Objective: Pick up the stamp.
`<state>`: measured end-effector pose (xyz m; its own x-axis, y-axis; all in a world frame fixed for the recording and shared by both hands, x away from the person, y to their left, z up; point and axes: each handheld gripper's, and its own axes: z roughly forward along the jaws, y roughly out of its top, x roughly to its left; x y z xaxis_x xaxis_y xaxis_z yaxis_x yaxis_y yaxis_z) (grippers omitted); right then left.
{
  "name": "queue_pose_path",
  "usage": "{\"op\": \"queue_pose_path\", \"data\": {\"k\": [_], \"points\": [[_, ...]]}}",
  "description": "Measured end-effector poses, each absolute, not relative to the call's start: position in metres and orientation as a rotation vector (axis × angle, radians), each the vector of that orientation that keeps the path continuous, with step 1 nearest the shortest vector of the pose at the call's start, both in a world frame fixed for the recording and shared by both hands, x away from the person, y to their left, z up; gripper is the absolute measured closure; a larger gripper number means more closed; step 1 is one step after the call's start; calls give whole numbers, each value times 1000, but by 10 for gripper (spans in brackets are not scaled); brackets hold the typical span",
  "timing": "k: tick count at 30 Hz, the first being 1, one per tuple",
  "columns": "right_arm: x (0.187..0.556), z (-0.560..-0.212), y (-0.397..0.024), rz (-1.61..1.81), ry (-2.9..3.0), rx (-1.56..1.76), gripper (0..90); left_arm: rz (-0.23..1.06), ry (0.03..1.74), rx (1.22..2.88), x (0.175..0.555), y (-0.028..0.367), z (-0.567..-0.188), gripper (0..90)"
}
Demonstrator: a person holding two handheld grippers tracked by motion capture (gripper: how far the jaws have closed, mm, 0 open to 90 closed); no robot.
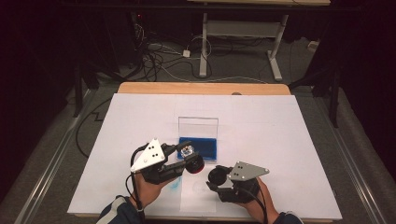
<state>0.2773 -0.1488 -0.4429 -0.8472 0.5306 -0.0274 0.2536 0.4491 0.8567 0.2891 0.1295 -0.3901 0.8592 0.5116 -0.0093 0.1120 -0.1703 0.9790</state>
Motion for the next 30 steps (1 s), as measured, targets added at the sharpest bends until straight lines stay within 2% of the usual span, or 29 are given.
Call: {"op": "queue_pose_path", "data": {"k": [30], "points": [[280, -424, -188, 1327, 2293, 669, 388, 482, 487, 1845, 290, 169, -404, 554]]}}
